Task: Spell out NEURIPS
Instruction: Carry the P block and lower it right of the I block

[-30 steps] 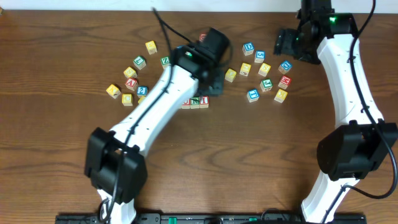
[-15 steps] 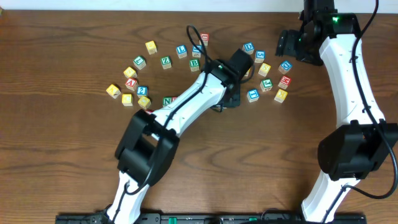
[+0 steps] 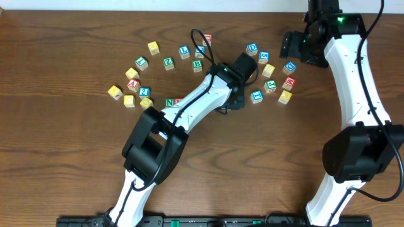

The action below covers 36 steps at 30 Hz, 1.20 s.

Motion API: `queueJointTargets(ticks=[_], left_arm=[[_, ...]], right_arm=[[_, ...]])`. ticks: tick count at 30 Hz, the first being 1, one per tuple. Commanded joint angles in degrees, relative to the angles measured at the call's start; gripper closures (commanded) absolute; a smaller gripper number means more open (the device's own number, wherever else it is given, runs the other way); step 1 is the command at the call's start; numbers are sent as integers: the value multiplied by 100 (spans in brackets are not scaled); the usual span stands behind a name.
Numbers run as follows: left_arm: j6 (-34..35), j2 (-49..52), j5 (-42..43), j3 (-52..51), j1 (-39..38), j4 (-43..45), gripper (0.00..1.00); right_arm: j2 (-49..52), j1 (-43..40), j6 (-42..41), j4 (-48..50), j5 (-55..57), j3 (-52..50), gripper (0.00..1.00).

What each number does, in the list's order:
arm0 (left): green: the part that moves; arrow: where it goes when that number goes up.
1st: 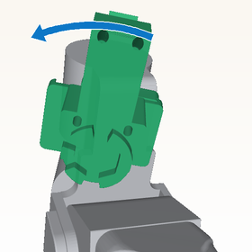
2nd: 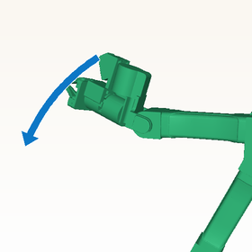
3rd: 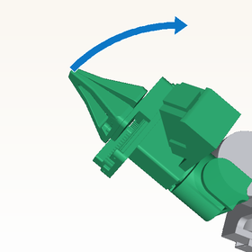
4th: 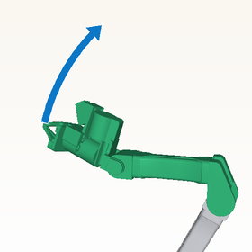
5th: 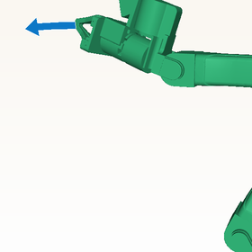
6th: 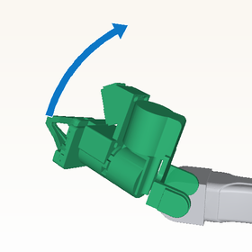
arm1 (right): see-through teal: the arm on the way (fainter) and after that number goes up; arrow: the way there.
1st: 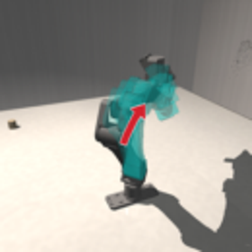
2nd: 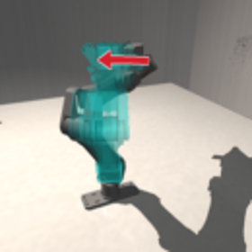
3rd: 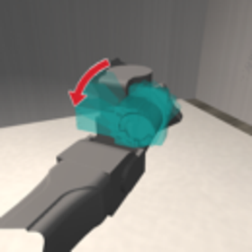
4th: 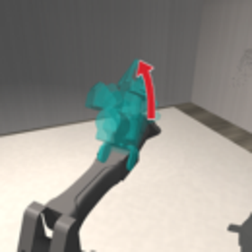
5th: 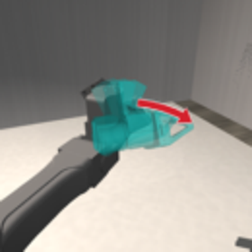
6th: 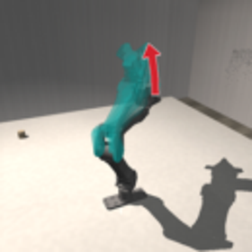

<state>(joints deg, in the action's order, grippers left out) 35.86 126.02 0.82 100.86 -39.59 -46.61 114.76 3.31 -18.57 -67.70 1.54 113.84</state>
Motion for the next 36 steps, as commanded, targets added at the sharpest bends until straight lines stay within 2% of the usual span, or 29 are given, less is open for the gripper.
queueJointTargets(ticks=[1,36], left_arm=[[96,208,-144,-26,2,-20,66],[291,249,-452,-319,9,505,66]], right_arm=[[72,-26,87,-9,72,68,15],[72,-22,90,-81,74,68,15]])
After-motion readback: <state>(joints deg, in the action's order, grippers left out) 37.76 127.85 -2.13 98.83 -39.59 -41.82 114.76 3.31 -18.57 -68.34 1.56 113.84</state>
